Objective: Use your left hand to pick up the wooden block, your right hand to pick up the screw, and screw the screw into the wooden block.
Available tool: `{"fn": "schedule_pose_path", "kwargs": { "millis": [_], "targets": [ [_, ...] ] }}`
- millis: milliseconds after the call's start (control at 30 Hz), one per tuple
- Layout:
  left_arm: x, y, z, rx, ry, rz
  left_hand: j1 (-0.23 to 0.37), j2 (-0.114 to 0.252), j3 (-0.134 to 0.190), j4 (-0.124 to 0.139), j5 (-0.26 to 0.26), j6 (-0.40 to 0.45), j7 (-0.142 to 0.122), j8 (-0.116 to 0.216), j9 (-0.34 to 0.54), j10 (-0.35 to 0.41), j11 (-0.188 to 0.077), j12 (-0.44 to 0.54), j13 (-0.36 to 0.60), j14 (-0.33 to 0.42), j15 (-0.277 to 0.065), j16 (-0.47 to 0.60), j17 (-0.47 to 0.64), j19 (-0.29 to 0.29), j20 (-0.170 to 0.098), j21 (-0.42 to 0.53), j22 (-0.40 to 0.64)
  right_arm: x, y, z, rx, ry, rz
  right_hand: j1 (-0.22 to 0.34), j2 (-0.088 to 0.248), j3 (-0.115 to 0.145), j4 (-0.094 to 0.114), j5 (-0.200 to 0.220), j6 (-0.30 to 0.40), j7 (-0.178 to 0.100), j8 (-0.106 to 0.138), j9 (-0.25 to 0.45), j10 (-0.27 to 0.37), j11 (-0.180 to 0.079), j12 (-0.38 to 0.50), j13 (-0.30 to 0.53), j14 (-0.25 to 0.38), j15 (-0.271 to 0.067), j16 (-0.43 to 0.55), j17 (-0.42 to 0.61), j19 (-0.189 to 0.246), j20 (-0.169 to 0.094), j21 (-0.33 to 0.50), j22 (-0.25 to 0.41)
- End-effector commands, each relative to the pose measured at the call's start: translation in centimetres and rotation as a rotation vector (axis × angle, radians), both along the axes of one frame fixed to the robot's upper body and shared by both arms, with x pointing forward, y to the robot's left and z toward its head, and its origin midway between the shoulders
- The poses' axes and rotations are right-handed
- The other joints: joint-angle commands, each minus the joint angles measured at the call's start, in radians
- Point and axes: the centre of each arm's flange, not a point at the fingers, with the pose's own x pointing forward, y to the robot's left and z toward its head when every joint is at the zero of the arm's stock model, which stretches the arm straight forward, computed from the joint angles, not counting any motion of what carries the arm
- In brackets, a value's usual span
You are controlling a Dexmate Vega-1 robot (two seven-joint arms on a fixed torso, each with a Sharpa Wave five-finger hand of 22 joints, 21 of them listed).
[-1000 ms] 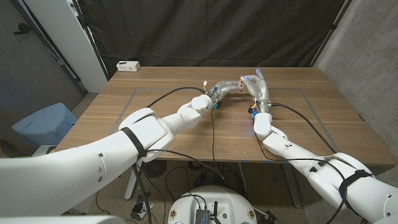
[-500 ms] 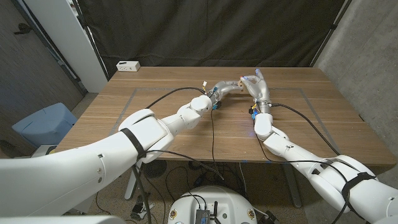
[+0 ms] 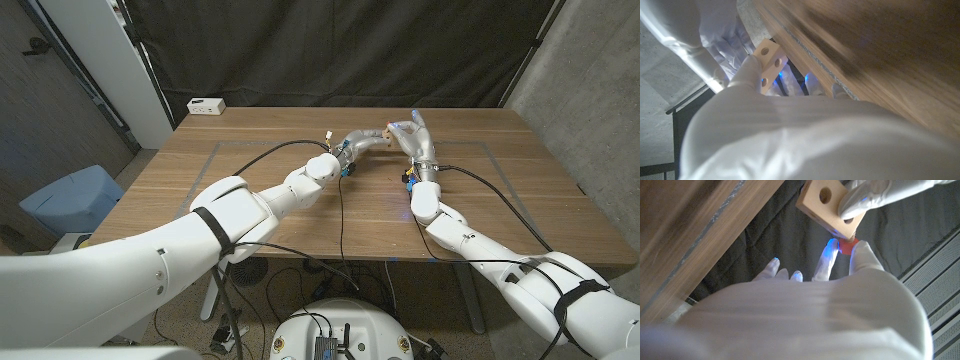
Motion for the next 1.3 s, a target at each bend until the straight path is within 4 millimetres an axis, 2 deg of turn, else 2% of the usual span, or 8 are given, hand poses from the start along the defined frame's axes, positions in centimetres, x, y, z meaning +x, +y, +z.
{"fn": "schedule_pose_path", "kwargs": {
  "millis": [33, 1300],
  "targets": [
    [-0.1, 0.0, 0.1, 0.003, -0.013, -0.007, -0.003, 0.003, 0.008, 0.001, 0.006, 0.004, -0.003, 0.005, 0.002, -0.007, 0.001, 0.005, 0.002, 0.000, -0.060, 0.000, 0.000, 0.000, 0.007, 0.003, 0.004, -0.3, -0.2, 0.3, -0.025, -0.009, -0.005, -0.003, 0.010, -0.003, 0.001, 0.002, 0.006, 0.000, 0.009, 0.004, 0.008, -0.004, -0.002, 0.005, 0.001, -0.003, 0.000, 0.004, -0.002, 0.002, 0.001, 0.006],
    [-0.2, 0.2, -0.2, 0.007, -0.026, -0.012, -0.002, 0.004, 0.008, 0.001, 0.006, 0.003, -0.003, 0.005, 0.003, -0.008, 0.001, 0.005, 0.003, -0.001, -0.056, 0.000, 0.000, 0.000, 0.009, 0.003, 0.004, -1.3, -0.5, 1.6, -0.159, -0.066, -0.066, -0.004, 0.009, -0.004, 0.000, 0.002, 0.006, -0.002, 0.010, 0.001, 0.015, -0.003, -0.002, 0.005, 0.003, -0.004, 0.001, 0.004, 0.000, 0.002, 0.002, 0.006]
  ]
}}
